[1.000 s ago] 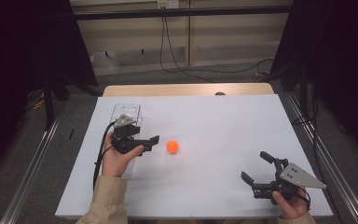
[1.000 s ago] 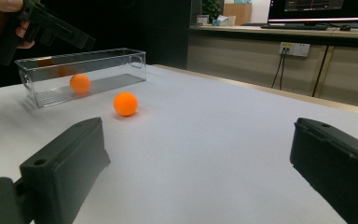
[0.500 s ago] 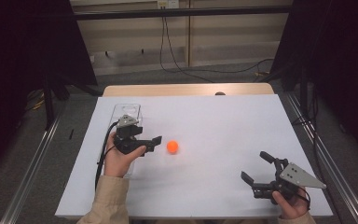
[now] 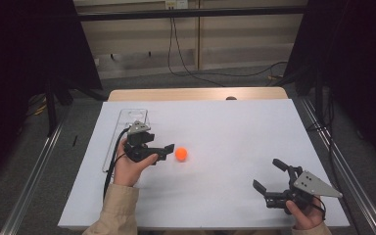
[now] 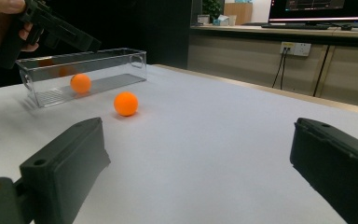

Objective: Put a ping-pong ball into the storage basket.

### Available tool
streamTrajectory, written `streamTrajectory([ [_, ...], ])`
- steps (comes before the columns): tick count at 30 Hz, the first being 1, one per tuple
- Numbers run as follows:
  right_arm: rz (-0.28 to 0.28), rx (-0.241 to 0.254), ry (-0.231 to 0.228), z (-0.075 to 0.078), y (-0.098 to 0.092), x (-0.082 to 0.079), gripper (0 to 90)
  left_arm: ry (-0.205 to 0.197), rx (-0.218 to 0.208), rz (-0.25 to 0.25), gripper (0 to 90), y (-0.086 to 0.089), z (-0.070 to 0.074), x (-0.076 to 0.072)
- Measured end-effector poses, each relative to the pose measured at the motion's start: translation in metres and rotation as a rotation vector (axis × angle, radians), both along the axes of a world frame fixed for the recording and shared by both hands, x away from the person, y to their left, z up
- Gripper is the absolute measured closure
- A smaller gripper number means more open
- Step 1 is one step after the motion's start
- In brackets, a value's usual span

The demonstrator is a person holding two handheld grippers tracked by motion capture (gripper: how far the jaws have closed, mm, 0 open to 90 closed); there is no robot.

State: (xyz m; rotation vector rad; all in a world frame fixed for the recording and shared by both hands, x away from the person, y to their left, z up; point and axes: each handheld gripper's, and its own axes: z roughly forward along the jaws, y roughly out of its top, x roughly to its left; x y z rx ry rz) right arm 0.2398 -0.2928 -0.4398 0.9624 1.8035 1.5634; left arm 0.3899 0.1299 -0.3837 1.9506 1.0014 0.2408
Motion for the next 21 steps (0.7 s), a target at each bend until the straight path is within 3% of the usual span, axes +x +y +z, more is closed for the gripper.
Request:
streamTrajectory([
  [21, 0.002, -0.001, -0.001, 0.0, 0.0, 0.0, 2.6, 0.008, 0.019, -0.026, 11.6, -0.016, -0.007, -0.002],
])
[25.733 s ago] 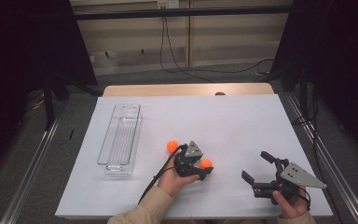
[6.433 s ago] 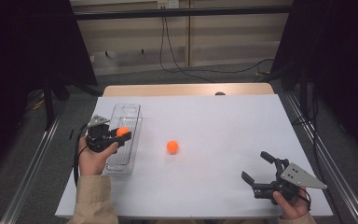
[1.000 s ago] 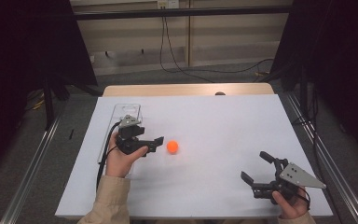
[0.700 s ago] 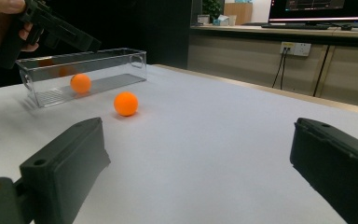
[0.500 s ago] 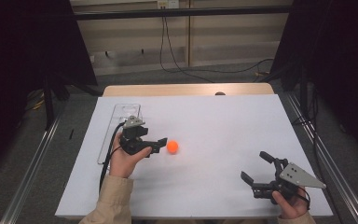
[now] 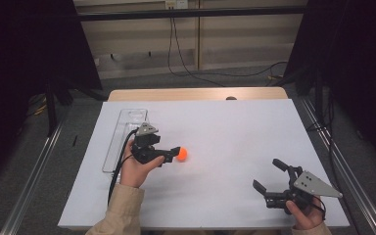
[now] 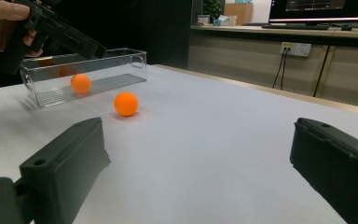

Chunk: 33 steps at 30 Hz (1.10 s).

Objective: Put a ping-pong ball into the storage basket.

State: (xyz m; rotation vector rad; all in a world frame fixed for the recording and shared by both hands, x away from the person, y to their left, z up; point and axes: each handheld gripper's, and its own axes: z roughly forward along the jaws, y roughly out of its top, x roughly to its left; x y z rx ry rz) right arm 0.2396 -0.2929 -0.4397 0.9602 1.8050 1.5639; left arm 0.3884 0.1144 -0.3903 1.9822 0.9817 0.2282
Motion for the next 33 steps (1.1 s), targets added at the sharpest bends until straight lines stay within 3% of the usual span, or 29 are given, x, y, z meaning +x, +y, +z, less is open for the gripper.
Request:
streamTrajectory([
  [33, 0.0, 0.0, 0.0, 0.0, 0.0, 0.0, 2.6, -0.009, 0.029, -0.017, 11.0, -0.017, -0.009, -0.001],
])
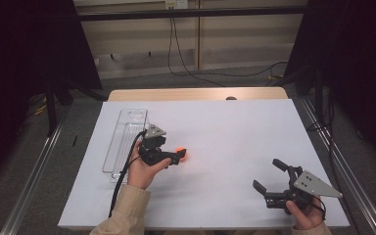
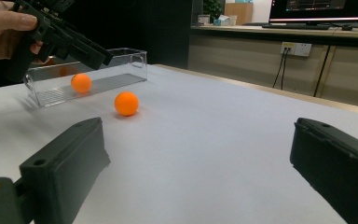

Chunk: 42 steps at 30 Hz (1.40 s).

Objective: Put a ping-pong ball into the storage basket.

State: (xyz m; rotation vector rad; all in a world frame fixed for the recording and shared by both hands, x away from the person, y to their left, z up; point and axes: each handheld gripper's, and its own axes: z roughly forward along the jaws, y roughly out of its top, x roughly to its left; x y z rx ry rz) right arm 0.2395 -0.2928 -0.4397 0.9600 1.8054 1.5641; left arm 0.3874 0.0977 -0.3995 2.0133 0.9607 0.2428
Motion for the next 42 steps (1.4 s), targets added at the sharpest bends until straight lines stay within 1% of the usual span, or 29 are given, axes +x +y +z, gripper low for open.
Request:
streamTrajectory([
  [3, 0.0, 0.0, -0.001, 0.0, 0.0, 0.0, 2.6, 0.001, -0.006, -0.001, 10.8, -0.002, -0.001, 0.0],
  [4, 0.001, 0.0, -0.001, 0.0, 0.0, 0.0, 2.6, -0.003, 0.002, -0.006, 10.4, -0.002, -0.002, 0.0],
  [11, 0.001, 0.0, -0.001, 0.0, 0.0, 0.0, 2.6, -0.004, -0.003, -0.008, 10.3, -0.005, -0.004, -0.001],
  [14, 0.001, -0.001, 0.0, 0.0, 0.0, 0.0, 2.6, -0.006, 0.008, -0.014, 9.9, -0.005, -0.005, -0.001],
  [16, 0.001, 0.0, -0.001, 0.0, 0.0, 0.0, 2.6, -0.003, 0.003, -0.012, 9.8, -0.006, -0.006, -0.001],
  [24, 0.0, 0.001, 0.0, 0.0, 0.0, 0.0, 2.6, 0.001, 0.015, -0.015, 9.5, -0.007, -0.007, 0.0],
  [27, 0.001, 0.0, -0.001, 0.0, 0.0, 0.0, 2.6, 0.0, 0.008, -0.012, 9.5, -0.008, -0.008, -0.001],
  [29, 0.001, 0.0, 0.0, 0.0, 0.0, 0.0, 2.6, 0.0, 0.018, -0.017, 9.5, -0.009, -0.009, 0.0],
  [31, -0.001, 0.002, 0.0, 0.0, 0.0, 0.0, 2.6, 0.0, 0.014, -0.01, 9.5, -0.009, -0.01, 0.0],
  [34, -0.001, 0.001, 0.0, 0.0, 0.0, 0.001, 2.6, 0.005, 0.02, -0.006, 9.2, -0.009, -0.012, 0.001],
  [35, 0.002, 0.001, 0.001, 0.0, 0.0, 0.001, 2.6, 0.004, 0.029, -0.013, 9.2, -0.009, -0.012, 0.001],
  [38, 0.001, 0.0, 0.001, 0.0, 0.001, 0.001, 2.6, 0.0, 0.016, -0.005, 9.2, -0.009, -0.011, 0.0],
  [41, 0.0, 0.001, 0.0, 0.0, 0.0, 0.001, 2.6, -0.002, 0.025, -0.002, 9.2, -0.009, -0.012, 0.001],
  [42, 0.0, 0.001, 0.0, 0.0, 0.0, 0.001, 2.6, 0.005, 0.025, 0.0, 9.1, -0.009, -0.013, 0.001],
])
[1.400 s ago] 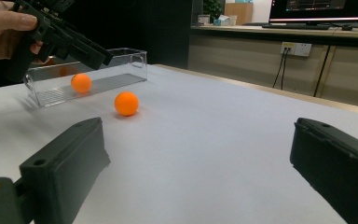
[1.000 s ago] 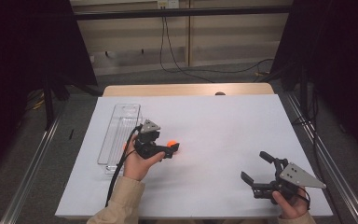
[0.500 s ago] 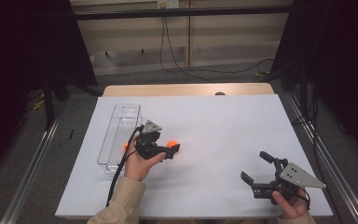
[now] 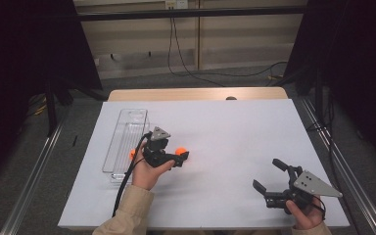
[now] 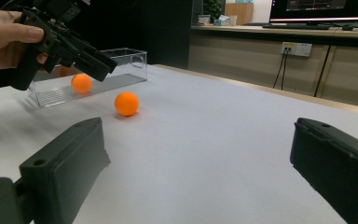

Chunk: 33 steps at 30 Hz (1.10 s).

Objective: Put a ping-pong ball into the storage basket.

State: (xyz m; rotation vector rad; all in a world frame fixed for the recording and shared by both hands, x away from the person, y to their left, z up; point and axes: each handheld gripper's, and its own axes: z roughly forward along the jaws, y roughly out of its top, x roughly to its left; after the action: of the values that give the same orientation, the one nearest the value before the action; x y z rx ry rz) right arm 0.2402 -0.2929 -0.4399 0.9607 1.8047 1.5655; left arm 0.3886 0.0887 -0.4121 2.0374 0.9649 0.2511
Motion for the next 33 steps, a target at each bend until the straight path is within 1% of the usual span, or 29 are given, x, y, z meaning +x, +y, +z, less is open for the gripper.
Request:
streamTrajectory([
  [4, 0.003, -0.002, 0.0, 0.0, 0.001, 0.0, 2.6, 0.003, 0.015, 0.001, 9.1, -0.001, -0.003, 0.001],
  [11, 0.004, -0.003, 0.001, 0.0, 0.0, 0.0, 2.6, 0.001, 0.024, 0.004, 9.2, -0.004, -0.005, 0.001],
  [12, 0.003, 0.0, 0.001, 0.0, 0.001, 0.0, 2.6, 0.0, 0.035, 0.004, 9.2, -0.004, -0.006, 0.001],
  [13, 0.003, -0.003, 0.0, 0.0, 0.0, 0.0, 2.6, 0.002, 0.03, 0.008, 9.1, -0.004, -0.007, 0.002],
  [14, 0.004, -0.003, 0.001, 0.0, 0.0, 0.0, 2.6, 0.004, 0.037, 0.008, 9.2, -0.004, -0.008, 0.002],
  [20, 0.001, 0.0, 0.002, 0.0, 0.001, 0.0, 2.6, 0.007, 0.043, 0.011, 9.2, -0.006, -0.01, 0.002],
  [25, 0.003, -0.003, 0.001, 0.0, 0.0, 0.0, 2.6, 0.003, 0.044, 0.016, 9.2, -0.006, -0.01, 0.002],
  [29, 0.003, -0.003, -0.001, 0.0, 0.0, 0.0, 2.6, 0.007, 0.058, 0.016, 9.4, -0.008, -0.013, 0.002],
  [31, 0.004, -0.002, -0.001, 0.0, 0.0, 0.0, 2.6, 0.007, 0.056, 0.016, 9.7, -0.008, -0.014, 0.002],
  [33, 0.004, -0.002, -0.001, 0.0, 0.0, 0.0, 2.6, 0.008, 0.067, 0.013, 10.1, -0.01, -0.016, 0.003],
])
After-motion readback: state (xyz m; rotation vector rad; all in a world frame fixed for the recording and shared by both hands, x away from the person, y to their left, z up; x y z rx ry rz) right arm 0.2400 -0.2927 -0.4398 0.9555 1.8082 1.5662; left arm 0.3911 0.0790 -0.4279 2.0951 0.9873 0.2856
